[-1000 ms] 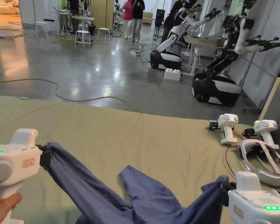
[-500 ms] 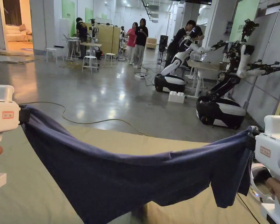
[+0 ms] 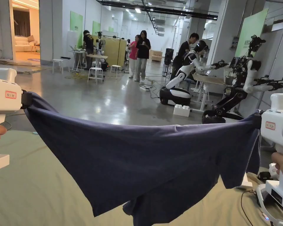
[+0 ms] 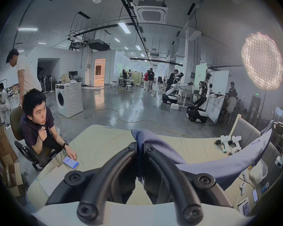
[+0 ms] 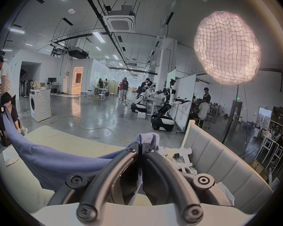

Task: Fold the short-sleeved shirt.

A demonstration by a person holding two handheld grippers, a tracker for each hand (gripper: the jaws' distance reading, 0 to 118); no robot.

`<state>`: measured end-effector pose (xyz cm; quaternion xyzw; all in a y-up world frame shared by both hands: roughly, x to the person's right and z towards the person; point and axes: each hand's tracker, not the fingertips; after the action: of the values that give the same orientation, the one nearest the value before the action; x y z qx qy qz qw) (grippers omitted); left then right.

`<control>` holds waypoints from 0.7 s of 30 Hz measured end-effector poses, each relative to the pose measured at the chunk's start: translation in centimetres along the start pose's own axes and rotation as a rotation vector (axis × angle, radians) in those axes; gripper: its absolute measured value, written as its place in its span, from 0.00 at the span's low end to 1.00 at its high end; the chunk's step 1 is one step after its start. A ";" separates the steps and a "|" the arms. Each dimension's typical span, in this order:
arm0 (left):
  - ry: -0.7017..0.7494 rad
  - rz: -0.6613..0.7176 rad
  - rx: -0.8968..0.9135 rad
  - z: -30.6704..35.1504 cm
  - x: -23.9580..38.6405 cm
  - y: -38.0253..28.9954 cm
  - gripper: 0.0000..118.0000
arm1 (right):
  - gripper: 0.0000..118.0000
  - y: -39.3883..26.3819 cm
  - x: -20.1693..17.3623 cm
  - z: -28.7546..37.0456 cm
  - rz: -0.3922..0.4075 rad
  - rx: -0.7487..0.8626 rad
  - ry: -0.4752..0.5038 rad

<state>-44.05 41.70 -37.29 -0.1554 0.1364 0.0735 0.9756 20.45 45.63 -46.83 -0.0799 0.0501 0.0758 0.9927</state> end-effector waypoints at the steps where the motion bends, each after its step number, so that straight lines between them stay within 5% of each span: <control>1: -0.001 -0.001 -0.007 0.0 -0.1 -0.9 0.07 | 0.03 -0.7 -0.1 0.3 0.001 -0.002 0.002; 21: 0.021 0.012 -0.347 7.9 -1.3 -33.4 0.07 | 0.03 -29.6 -1.6 11.0 -0.013 -0.361 -0.018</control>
<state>-37.20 12.73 -20.20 -0.3215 0.1328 0.1003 0.9322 24.54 18.32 -31.33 -0.2565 0.0261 0.0779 0.9630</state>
